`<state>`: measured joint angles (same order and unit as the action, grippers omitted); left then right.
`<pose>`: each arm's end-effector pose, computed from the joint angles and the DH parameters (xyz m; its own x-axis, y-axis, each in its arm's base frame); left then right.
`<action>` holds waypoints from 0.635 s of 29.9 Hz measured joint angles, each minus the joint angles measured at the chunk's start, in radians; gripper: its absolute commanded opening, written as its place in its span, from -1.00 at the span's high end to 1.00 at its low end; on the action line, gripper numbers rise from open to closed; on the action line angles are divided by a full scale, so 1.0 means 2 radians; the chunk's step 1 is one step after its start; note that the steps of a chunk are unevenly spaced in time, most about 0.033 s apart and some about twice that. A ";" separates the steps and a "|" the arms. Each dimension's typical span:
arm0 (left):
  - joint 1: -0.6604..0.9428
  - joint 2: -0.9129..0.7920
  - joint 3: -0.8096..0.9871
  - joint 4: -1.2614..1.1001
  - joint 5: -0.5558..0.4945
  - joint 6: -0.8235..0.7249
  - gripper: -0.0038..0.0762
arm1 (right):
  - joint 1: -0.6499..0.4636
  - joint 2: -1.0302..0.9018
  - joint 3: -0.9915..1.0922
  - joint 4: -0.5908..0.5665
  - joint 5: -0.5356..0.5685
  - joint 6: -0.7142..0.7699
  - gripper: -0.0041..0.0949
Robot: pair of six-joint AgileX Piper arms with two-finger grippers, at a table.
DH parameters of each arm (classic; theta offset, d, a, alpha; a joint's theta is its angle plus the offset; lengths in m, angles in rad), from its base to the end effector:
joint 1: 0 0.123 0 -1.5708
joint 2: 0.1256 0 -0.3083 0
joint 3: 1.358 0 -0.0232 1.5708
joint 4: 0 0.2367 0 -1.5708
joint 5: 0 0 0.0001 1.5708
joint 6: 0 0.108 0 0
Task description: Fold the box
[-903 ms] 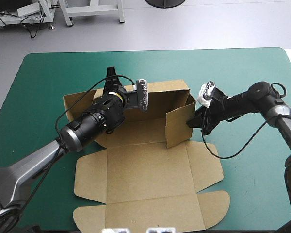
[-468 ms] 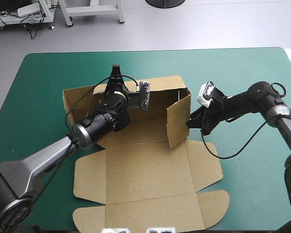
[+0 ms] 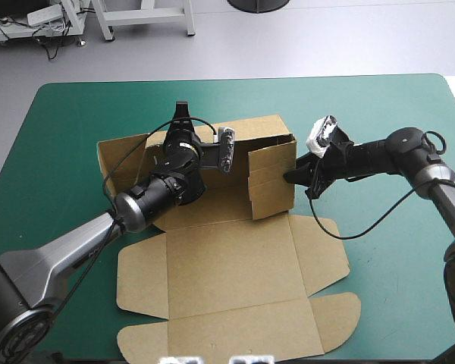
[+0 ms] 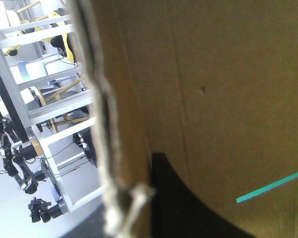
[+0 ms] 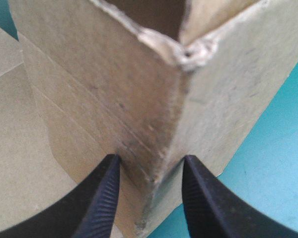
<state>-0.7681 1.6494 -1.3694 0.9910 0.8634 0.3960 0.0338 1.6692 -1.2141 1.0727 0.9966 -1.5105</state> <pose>0.3063 -0.2003 0.3447 -0.0005 0.9917 0.1287 0.5377 -0.1082 0.8361 0.3339 0.0910 0.2986 -0.3529 -0.4603 -0.8146 -0.8727 0.4759 0.1091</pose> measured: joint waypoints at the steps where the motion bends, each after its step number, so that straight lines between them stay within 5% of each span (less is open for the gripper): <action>1: 0.000 0.000 0.000 0.000 0.000 -0.006 0.93 | 0.005 0.000 0.000 0.002 -0.008 -0.001 0.15; 13: 0.002 0.000 0.000 0.005 0.018 -0.042 0.93 | 0.078 0.000 0.001 0.026 -0.185 -0.002 0.25; 19: 0.002 0.000 0.000 0.004 0.011 -0.047 0.93 | 0.080 0.002 0.005 0.066 -0.241 -0.001 0.54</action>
<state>-0.7640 1.6494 -1.3694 0.9989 0.8864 0.3020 0.1929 1.6736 -1.2031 1.2054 0.5153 -1.5120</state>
